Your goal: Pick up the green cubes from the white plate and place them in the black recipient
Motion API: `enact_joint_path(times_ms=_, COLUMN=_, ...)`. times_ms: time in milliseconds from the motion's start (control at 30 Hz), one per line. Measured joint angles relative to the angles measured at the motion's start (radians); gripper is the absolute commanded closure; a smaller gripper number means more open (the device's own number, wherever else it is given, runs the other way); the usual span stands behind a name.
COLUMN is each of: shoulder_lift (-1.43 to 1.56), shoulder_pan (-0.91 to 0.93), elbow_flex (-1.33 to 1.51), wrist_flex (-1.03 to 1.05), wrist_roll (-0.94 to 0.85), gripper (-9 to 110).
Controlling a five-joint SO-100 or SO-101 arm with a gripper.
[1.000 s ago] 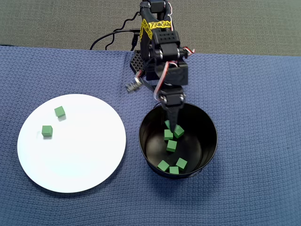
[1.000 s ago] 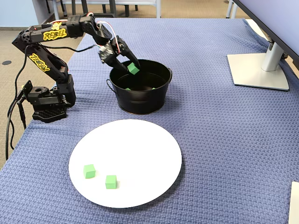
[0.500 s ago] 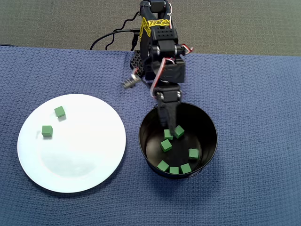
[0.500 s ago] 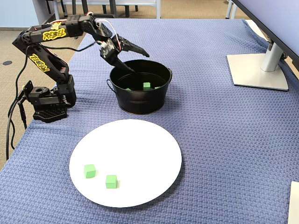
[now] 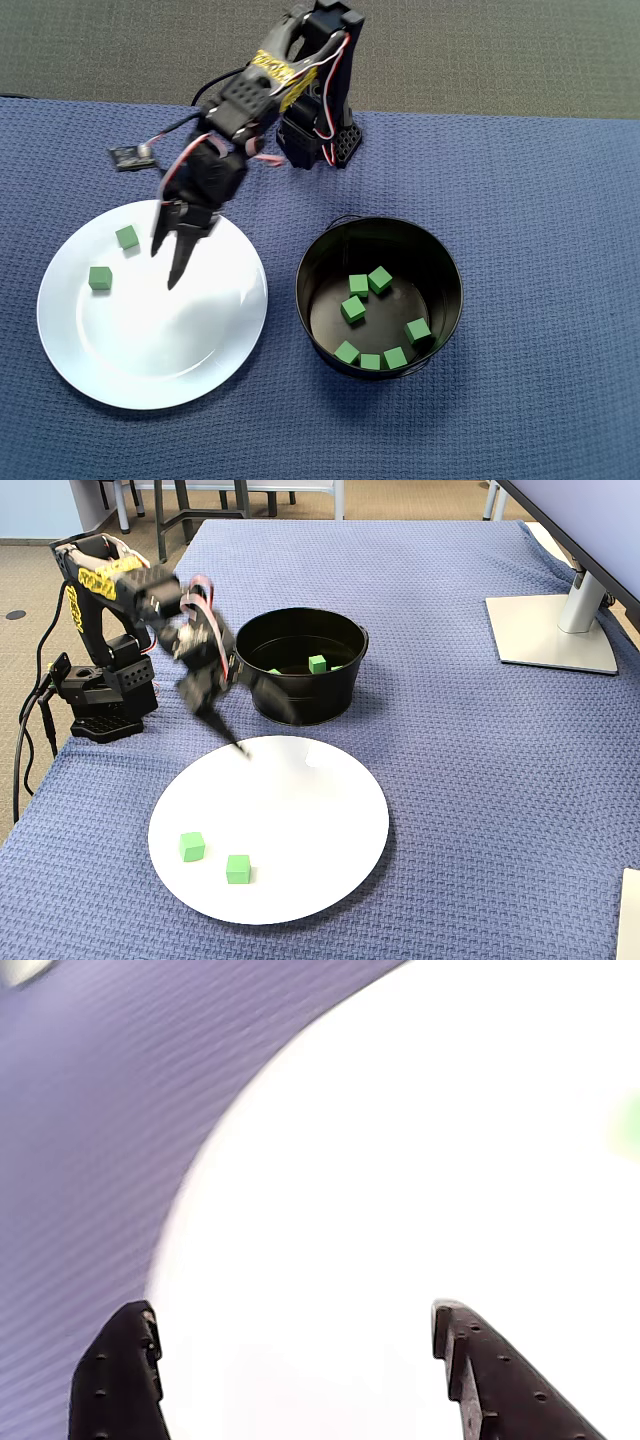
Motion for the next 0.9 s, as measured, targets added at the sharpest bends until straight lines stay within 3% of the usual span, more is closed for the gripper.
enact_joint_path(times_ms=267, shoulder_lift=-0.268, shoulder_pan=0.16, elbow_flex=-0.014, wrist_flex=-0.08, wrist_roll=-0.008, gripper=74)
enact_joint_path(times_ms=900, shoulder_lift=-0.502, shoulder_pan=0.209, elbow_flex=-0.21, wrist_flex=-0.084, wrist_roll=0.028, gripper=75)
